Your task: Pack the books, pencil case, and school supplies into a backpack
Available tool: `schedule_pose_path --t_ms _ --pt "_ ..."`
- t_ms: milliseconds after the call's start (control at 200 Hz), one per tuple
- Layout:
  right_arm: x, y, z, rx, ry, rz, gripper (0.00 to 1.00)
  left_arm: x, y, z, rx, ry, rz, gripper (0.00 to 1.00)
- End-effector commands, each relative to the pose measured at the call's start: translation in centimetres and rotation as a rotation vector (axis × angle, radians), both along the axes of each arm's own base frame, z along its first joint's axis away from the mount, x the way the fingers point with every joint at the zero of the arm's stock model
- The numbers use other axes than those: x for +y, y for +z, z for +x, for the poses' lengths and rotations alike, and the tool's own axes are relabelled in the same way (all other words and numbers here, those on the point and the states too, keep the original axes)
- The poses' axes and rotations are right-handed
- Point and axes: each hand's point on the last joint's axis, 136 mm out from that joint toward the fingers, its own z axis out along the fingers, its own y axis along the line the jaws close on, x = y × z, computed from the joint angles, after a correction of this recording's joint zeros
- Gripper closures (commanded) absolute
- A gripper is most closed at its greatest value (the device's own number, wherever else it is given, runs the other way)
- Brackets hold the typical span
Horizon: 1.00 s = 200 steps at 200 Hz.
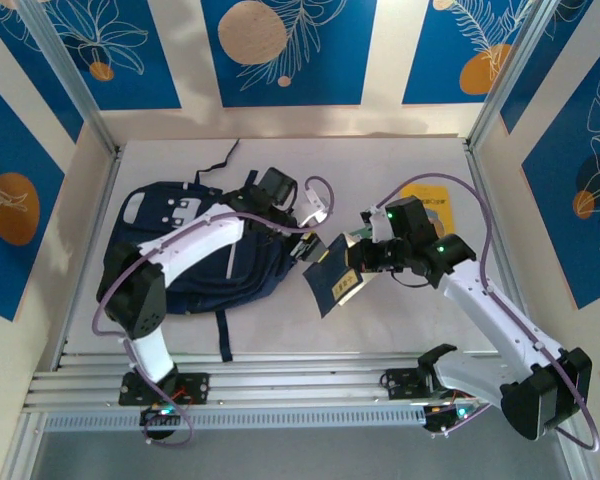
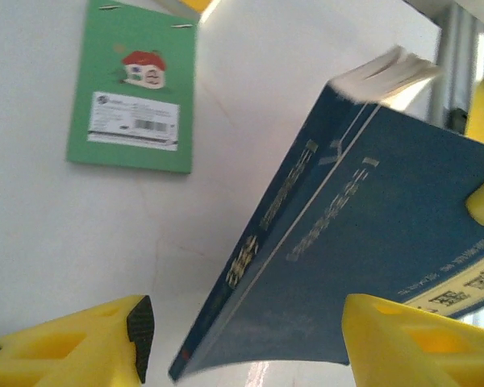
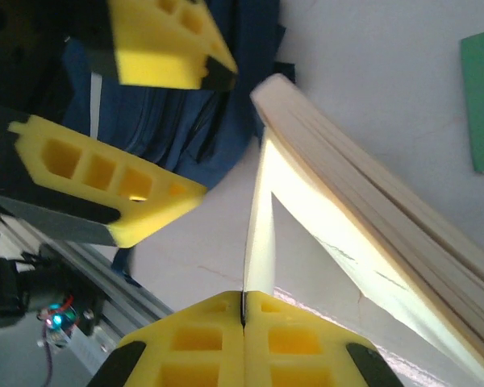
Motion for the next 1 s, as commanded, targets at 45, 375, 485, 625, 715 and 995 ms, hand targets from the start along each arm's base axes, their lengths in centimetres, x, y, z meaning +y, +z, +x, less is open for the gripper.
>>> schedule_pose_path --t_ms 45,375,485,625,715,995 --pt "1.6 1.1 -0.7 -0.087 0.132 0.013 0.94 -0.2 -0.9 -0.1 -0.055 -0.22 -0.119 0.36" --pt "2.4 0.6 -0.5 -0.091 0.151 0.003 0.94 -1.9 -3.7 -2.8 0.035 -0.348 -0.223 0.42" --pt "2.4 0.3 -0.2 -0.091 0.145 -0.01 0.94 -2.4 -3.5 -3.4 0.086 -0.382 -0.265 0.56" --pt "2.1 0.2 0.4 -0.104 0.119 -0.027 0.95 -2.5 -3.3 -3.6 0.08 -0.393 -0.277 0.8" --pt "2.0 0.1 0.6 -0.103 0.107 -0.029 0.95 -2.4 -3.0 -3.6 0.074 -0.395 -0.275 0.9" --pt "-1.8 1.1 1.8 -0.166 -0.074 -0.174 0.54 -1.8 0.6 -3.0 0.042 -0.362 -0.307 1.0"
